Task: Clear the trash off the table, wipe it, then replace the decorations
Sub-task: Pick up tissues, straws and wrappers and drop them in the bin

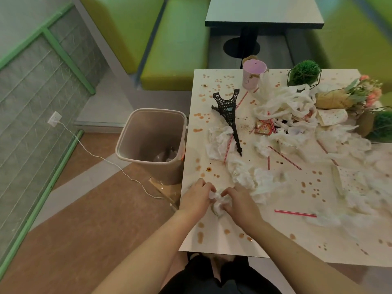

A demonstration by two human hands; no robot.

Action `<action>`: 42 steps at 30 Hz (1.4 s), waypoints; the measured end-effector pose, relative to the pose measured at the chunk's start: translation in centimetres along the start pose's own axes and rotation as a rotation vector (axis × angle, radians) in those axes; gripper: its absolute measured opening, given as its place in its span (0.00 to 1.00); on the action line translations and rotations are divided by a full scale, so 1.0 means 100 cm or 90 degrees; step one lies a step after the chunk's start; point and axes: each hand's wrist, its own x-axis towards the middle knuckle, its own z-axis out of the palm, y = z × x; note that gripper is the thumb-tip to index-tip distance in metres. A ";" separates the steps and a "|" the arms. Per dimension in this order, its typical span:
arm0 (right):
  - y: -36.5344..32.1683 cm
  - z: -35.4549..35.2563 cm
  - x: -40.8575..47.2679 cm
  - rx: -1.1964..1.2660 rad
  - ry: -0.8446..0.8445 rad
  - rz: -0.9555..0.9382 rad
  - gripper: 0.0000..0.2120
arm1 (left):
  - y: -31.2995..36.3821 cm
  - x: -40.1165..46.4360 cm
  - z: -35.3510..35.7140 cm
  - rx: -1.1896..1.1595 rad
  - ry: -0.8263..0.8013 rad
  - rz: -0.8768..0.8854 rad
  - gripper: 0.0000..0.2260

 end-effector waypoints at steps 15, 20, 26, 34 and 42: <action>-0.051 -0.061 0.022 0.475 0.155 0.048 0.12 | 0.020 0.005 -0.080 -0.429 0.149 -0.041 0.06; -0.093 -0.068 0.043 0.547 0.146 0.017 0.12 | 0.012 0.000 -0.121 -0.512 0.240 -0.030 0.09; -0.152 -0.072 0.071 0.489 0.133 -0.041 0.13 | -0.033 0.002 -0.164 -0.547 0.345 -0.097 0.07; -0.203 -0.047 0.115 0.290 0.156 -0.103 0.10 | -0.086 0.020 -0.186 -0.349 0.365 -0.132 0.21; -0.198 -0.037 0.122 0.260 0.136 -0.121 0.15 | -0.098 0.038 -0.179 -0.141 0.218 -0.188 0.18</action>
